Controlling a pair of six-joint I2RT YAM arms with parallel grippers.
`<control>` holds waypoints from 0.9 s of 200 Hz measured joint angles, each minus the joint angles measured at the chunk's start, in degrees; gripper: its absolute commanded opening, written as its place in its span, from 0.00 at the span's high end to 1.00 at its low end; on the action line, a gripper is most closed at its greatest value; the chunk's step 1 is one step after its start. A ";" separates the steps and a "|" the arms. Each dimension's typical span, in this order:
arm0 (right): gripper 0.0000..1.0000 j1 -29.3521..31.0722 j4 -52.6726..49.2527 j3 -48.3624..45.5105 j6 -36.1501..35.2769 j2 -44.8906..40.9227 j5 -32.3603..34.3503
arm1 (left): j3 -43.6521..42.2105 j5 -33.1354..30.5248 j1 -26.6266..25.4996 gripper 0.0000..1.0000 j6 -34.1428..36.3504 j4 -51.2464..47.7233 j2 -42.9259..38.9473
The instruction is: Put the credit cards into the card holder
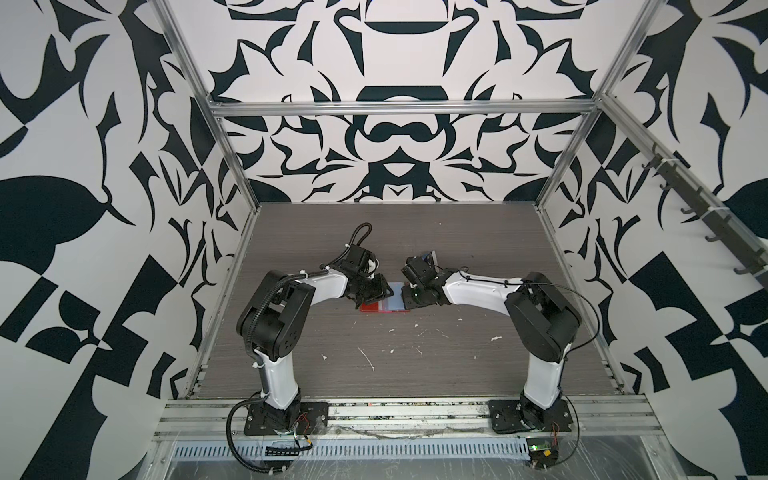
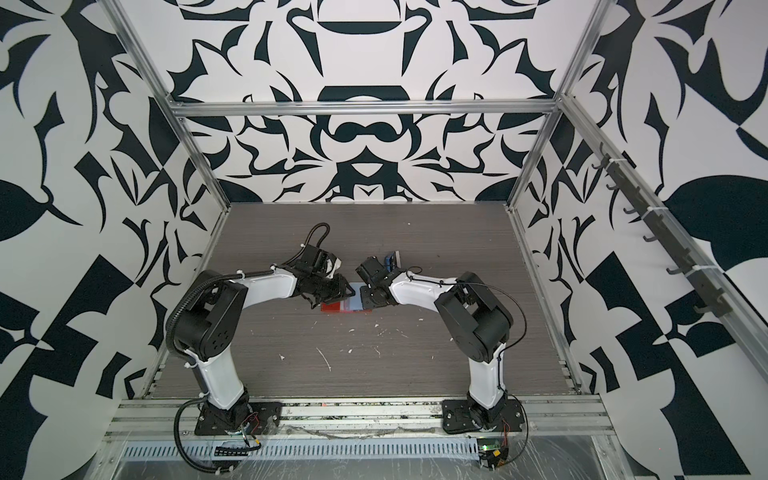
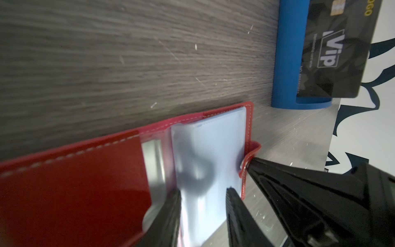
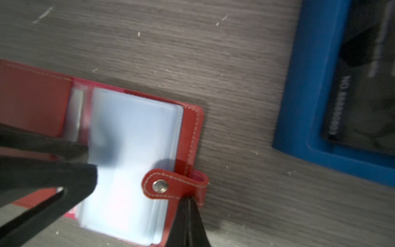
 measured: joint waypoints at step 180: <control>1.00 -0.07 1.55 -0.63 0.55 0.15 -0.92 | 0.92 2.10 -0.83 0.73 -0.07 0.98 1.16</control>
